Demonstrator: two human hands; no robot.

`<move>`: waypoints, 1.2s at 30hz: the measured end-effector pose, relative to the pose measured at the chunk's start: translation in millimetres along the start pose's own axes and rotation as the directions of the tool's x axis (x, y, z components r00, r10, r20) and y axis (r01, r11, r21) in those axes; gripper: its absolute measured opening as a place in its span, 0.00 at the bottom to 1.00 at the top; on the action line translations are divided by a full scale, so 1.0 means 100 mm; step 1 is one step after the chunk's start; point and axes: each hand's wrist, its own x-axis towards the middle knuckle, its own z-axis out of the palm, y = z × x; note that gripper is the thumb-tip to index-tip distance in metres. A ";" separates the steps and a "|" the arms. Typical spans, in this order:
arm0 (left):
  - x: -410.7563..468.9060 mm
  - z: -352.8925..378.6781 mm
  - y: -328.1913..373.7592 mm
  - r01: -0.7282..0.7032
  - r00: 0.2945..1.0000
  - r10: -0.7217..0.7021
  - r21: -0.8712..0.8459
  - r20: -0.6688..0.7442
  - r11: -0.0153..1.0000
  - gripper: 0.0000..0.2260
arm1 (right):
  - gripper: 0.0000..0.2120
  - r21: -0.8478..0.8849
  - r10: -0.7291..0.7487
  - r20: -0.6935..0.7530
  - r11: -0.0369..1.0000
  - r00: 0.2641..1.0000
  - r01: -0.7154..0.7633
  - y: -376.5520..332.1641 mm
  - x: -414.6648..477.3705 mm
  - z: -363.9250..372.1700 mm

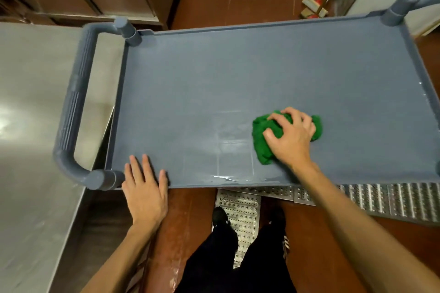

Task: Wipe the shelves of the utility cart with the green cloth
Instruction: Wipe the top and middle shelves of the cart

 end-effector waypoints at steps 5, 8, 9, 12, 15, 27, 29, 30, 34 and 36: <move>0.01 0.00 0.03 0.027 1.000 -0.027 0.011 0.008 1.000 0.30 | 0.20 0.066 -0.267 0.245 0.964 0.932 0.259 -1.09 -0.82 0.50; 0.01 0.03 0.01 0.020 1.000 -0.020 0.014 -0.003 1.000 0.29 | 0.24 0.080 -0.326 0.308 0.945 0.894 0.317 -1.33 -0.93 0.60; 0.01 0.04 0.01 0.017 1.000 -0.017 0.010 -0.006 1.000 0.29 | 0.26 0.086 -0.335 0.321 0.942 0.886 0.325 -1.32 -0.91 0.61; 0.00 0.05 -0.01 0.000 1.000 0.000 0.004 -0.013 1.000 0.28 | 0.26 0.114 -0.364 0.363 0.931 0.857 0.347 -1.23 -0.84 0.58; -0.01 0.03 -0.03 -0.015 1.000 0.015 -0.015 -0.015 1.000 0.28 | 0.21 0.182 -0.367 0.372 0.930 0.853 0.321 -1.20 -0.78 0.52; -0.26 0.03 1.38 -0.329 0.940 0.339 -0.164 0.037 0.930 0.26 | 0.16 0.121 -0.333 0.230 0.942 0.914 0.313 -0.57 -0.71 0.23; -0.31 0.11 1.39 -0.365 0.926 0.372 -0.109 0.058 0.925 0.29 | 0.17 0.124 -0.315 0.198 0.947 0.928 0.296 -0.34 -0.73 0.12; -0.32 0.14 1.36 -0.391 0.916 0.396 -0.079 0.061 0.917 0.31 | 0.17 0.125 -0.302 0.187 0.951 0.935 0.282 -0.23 -0.75 0.06; -0.29 0.16 1.30 -0.452 0.888 0.454 -0.040 0.069 0.891 0.34 | 0.19 0.113 -0.255 0.168 0.965 0.952 0.239 0.07 -0.74 -0.14; -0.28 0.17 1.31 -0.440 0.894 0.440 -0.024 0.087 0.898 0.33 | 0.19 0.102 -0.242 0.160 0.968 0.957 0.228 0.28 -0.70 -0.26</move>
